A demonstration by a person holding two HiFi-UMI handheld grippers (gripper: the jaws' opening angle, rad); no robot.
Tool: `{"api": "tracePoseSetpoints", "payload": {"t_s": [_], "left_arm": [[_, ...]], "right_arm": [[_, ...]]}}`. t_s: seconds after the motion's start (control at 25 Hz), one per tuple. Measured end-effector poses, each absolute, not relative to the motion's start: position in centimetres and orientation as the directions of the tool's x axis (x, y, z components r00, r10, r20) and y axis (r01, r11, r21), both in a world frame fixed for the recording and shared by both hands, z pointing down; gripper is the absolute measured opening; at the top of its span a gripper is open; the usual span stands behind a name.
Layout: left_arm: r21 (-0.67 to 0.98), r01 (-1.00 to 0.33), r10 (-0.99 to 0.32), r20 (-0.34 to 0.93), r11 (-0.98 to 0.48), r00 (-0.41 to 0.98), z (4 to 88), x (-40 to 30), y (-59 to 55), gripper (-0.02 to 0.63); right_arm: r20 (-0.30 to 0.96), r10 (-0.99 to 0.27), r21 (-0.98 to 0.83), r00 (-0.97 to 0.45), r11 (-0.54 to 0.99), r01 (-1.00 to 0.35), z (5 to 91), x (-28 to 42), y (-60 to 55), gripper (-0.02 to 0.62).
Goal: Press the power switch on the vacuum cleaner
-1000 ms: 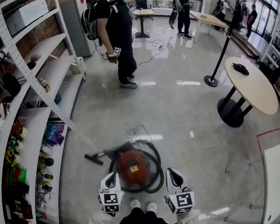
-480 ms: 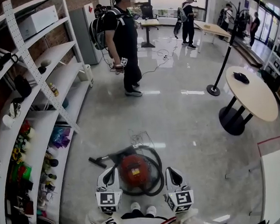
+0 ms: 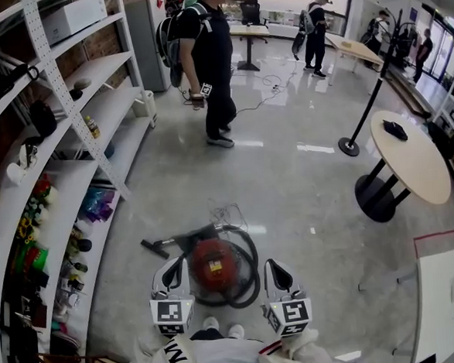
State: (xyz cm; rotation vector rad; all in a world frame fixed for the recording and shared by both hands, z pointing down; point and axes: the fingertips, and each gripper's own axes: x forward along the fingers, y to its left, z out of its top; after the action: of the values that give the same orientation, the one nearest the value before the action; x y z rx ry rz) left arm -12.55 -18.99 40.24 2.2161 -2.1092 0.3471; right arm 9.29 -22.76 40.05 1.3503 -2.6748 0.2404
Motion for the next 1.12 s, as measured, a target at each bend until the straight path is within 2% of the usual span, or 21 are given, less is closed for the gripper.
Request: {"api": "tracePoseSetpoints", "payload": {"t_s": [0.52,1.12], "left_arm": [[-0.119,-0.993,-0.971,0.239,-0.020,-0.010,41.5,-12.4,-16.1,0.000],[-0.095,-0.994,-0.969,0.245,-0.053,0.028,41.7,-12.8,-14.3,0.000]], "right_arm": [[0.201,-0.748,-0.111,-0.633,0.625,-0.773,40.7,8.6,-21.7,-0.002],[0.232,-0.751,-0.117,-0.618,0.609,-0.784,41.8,7.4,-19.4,-0.002]]}}
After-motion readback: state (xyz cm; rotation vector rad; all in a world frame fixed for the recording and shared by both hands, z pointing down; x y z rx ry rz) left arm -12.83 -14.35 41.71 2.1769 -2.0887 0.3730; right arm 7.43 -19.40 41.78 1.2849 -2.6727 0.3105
